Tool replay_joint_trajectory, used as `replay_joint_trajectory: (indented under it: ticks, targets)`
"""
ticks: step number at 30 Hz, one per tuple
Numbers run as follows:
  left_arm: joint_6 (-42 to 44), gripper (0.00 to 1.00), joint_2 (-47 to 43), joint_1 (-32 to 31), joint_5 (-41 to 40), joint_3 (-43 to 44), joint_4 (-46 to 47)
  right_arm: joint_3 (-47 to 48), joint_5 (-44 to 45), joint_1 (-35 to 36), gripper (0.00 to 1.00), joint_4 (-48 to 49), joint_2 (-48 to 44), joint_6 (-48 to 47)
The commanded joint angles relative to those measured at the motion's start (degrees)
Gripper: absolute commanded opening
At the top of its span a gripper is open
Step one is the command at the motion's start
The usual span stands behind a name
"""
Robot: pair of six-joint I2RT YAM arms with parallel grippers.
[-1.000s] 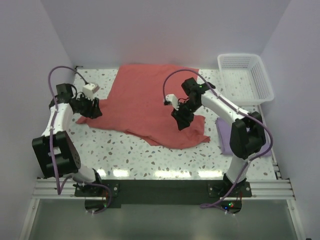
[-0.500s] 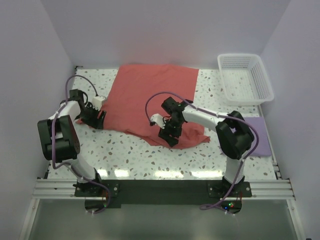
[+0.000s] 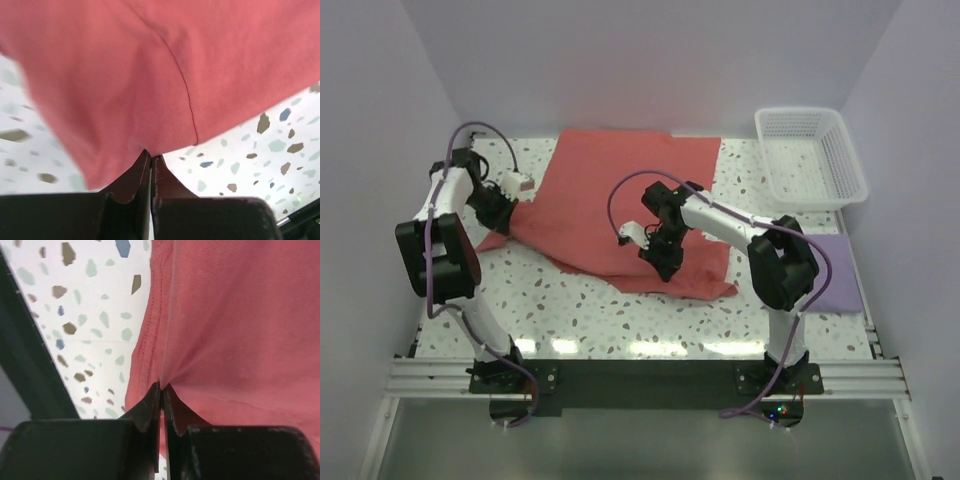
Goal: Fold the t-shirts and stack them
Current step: Flatten the tshirt out
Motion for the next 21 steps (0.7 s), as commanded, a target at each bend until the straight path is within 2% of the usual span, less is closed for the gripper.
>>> replay_joint_trajectory:
  ticks: [1,2,3,4,5,6,7,8,11,13,17,21]
  targets:
    - [1.5,0.0,6.8,-0.2,7.9,16.8,-8.9,11.3,-5.8,-6.0,0.06,-10.9,5.8,-6.6]
    - [-1.1,0.0,11.5,-0.2,9.3,22.7,-8.9,13.5,-5.8,-7.5,0.06,-12.6,8.2,-6.6]
    - [-2.6,0.0,13.4,-0.2,10.8,24.8,-8.4,18.2,-5.7,-9.0,0.06,-13.0,13.0,-6.3]
    - [-5.0,0.0,14.9,-0.2,12.3,26.1,-4.1,20.1,-5.9,-11.9,0.06,-12.9,14.5,-4.4]
    - [-10.0,0.0,17.0,-0.3,13.0,27.3,-1.6,21.9,-5.9,-13.3,0.07,-12.3,16.2,-3.4]
    - [-11.5,0.01,18.1,-0.4,14.6,27.8,0.1,25.1,-5.5,-14.4,0.19,-12.2,18.4,-2.4]
    - [-13.2,0.12,19.0,-0.7,14.3,28.4,2.8,26.4,-4.1,-15.7,0.3,-12.4,19.3,-1.5]
    - [-16.5,0.32,20.1,-0.9,13.9,28.6,4.5,27.4,-3.3,-16.2,0.39,-12.3,19.6,-1.1]
    - [-19.2,0.4,17.9,-0.7,15.7,26.6,8.4,25.4,-0.6,-16.3,0.52,-9.6,16.5,1.7]
    - [-19.3,0.41,12.1,-0.6,17.9,23.6,11.2,23.8,-0.3,-16.3,0.53,-7.3,11.5,4.3]
    - [-18.2,0.38,0.4,-2.1,19.9,9.2,15.0,13.5,-0.7,-15.7,0.5,1.4,0.4,9.3]
    - [-18.2,0.42,-4.9,-6.1,20.1,0.4,17.4,10.0,-1.7,-10.4,0.47,4.0,-2.1,8.8]
